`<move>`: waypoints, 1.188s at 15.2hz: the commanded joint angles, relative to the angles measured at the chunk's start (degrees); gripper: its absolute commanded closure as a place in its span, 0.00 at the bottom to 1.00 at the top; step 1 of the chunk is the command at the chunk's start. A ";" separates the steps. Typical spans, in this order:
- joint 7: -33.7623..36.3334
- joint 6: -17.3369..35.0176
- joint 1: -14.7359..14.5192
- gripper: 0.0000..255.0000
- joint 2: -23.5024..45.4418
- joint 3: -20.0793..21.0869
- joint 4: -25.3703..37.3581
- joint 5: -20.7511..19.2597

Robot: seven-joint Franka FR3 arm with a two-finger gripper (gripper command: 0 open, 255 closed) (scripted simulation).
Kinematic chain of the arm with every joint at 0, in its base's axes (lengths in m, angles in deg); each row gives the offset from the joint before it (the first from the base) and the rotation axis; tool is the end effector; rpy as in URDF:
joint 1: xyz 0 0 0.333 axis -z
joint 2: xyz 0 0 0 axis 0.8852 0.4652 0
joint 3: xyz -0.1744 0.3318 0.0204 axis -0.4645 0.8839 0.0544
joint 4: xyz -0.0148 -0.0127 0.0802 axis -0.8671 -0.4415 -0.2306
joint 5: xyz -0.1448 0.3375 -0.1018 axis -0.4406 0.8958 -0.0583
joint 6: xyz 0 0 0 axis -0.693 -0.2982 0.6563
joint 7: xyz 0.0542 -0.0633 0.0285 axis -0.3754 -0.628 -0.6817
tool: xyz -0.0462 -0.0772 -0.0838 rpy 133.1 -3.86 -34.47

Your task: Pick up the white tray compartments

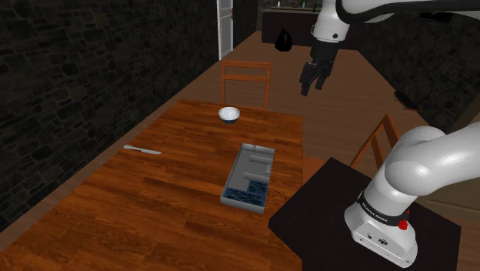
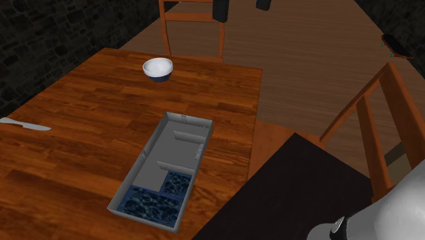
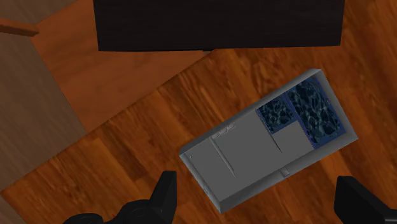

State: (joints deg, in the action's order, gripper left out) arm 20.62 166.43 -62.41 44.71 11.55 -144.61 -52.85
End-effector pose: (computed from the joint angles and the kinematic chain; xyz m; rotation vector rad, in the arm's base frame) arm 0.2789 -0.0082 0.5906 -3.0924 0.0292 -0.0431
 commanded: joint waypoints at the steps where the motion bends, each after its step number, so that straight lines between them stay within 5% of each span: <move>1: 0.00 0.00 0.00 0.00 0.00 0.00 0.00 0.00; 18: 3.01 35.47 -4.08 0.00 22.30 6.62 -13.85 1.80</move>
State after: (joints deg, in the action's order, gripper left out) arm 23.26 199.61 -66.23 64.77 17.67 -158.52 -51.07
